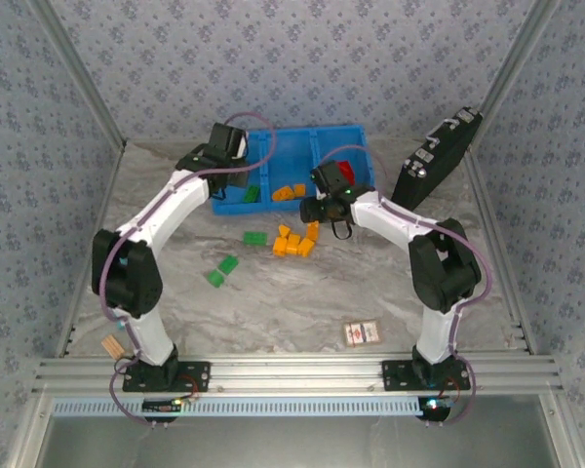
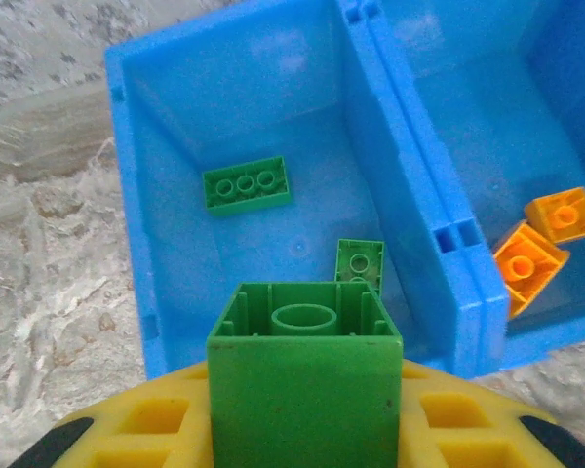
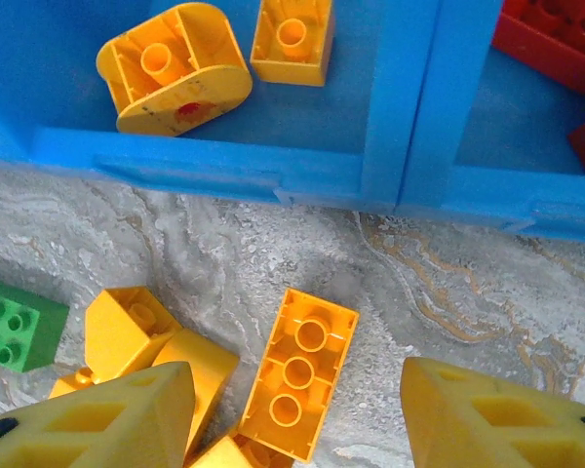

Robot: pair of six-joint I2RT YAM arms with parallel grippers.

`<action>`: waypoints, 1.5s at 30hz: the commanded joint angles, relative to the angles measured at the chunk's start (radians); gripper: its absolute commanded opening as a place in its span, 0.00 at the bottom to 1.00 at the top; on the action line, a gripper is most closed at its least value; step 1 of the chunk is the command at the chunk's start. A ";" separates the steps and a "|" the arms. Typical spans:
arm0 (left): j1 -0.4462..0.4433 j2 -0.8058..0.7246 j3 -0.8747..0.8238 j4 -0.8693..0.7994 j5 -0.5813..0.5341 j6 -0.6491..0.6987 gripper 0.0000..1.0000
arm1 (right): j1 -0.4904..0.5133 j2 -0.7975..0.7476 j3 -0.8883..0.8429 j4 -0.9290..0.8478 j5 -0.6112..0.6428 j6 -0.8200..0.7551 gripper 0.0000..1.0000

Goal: Sort the legos into containers by color
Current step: Place the lego in the container, then pick up the lego from the center of the table.

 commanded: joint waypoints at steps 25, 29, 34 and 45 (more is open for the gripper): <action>0.086 0.307 0.197 0.035 0.086 0.062 0.32 | 0.078 0.183 0.015 -0.038 0.184 0.273 0.64; 0.089 0.341 0.231 0.015 0.095 0.065 0.38 | 0.072 0.216 0.041 -0.050 0.185 0.270 0.63; 0.089 0.369 0.256 0.005 0.106 0.065 0.48 | 0.068 0.248 0.066 -0.064 0.178 0.260 0.58; 0.091 0.326 0.244 0.001 0.119 0.068 0.60 | 0.067 0.261 0.057 -0.056 0.184 0.259 0.38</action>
